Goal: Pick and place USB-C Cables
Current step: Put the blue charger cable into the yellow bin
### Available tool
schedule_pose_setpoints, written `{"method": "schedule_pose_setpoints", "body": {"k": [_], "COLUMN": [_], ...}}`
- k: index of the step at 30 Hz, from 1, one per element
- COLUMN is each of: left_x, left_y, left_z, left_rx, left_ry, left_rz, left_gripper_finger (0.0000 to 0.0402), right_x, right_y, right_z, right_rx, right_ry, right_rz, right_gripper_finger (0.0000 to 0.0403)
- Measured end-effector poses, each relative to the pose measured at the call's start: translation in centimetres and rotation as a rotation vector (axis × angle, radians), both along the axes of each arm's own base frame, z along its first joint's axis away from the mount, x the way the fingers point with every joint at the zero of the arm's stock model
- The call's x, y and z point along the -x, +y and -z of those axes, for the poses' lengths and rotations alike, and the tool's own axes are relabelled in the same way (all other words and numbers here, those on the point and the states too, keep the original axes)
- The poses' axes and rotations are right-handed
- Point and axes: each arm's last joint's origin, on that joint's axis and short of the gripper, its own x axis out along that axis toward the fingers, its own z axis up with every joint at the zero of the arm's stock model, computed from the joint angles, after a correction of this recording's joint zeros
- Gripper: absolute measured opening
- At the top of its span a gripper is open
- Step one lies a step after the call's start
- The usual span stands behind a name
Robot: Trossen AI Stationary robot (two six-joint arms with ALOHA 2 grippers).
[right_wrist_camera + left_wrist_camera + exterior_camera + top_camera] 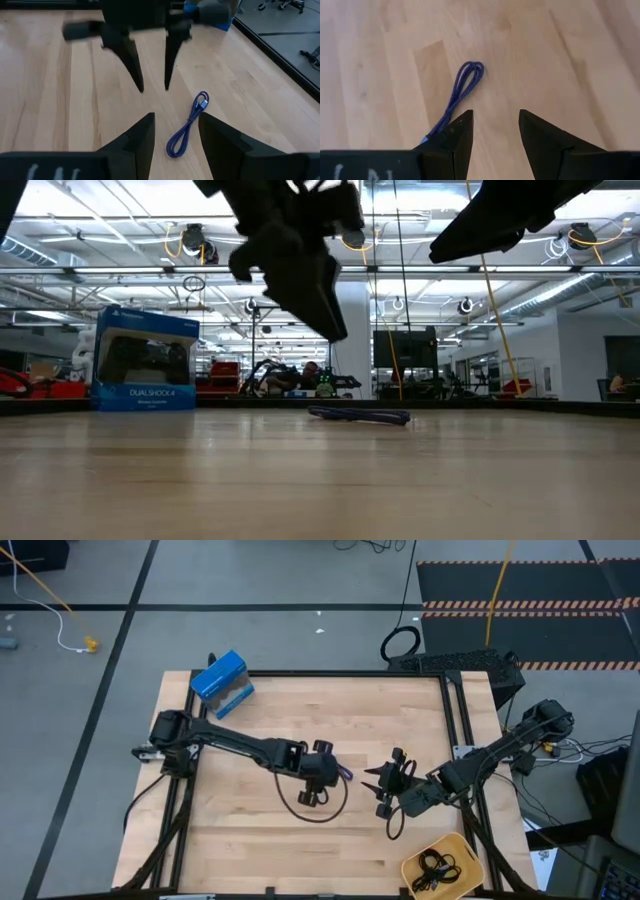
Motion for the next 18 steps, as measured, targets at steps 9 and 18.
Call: {"method": "schedule_pose_setpoints", "body": {"k": [9, 18], "left_x": [-1.9, -2.2], "left_y": [3.1, 5.8], "left_z": [3.0, 5.0], "left_rx": [-0.011, -0.015], "left_ry": [0.004, 0.06], "left_rz": [0.032, 0.009], "left_gripper_finger": [0.0161, 0.0161], "right_x": [0.0, 0.0], "right_y": [0.0, 0.0], "right_z": [0.0, 0.0], "right_rx": [0.0, -0.003], "right_ry": [0.001, 0.004], "right_rz": [0.0, -0.004], "right_gripper_finger": [0.0146, 0.0146]}}
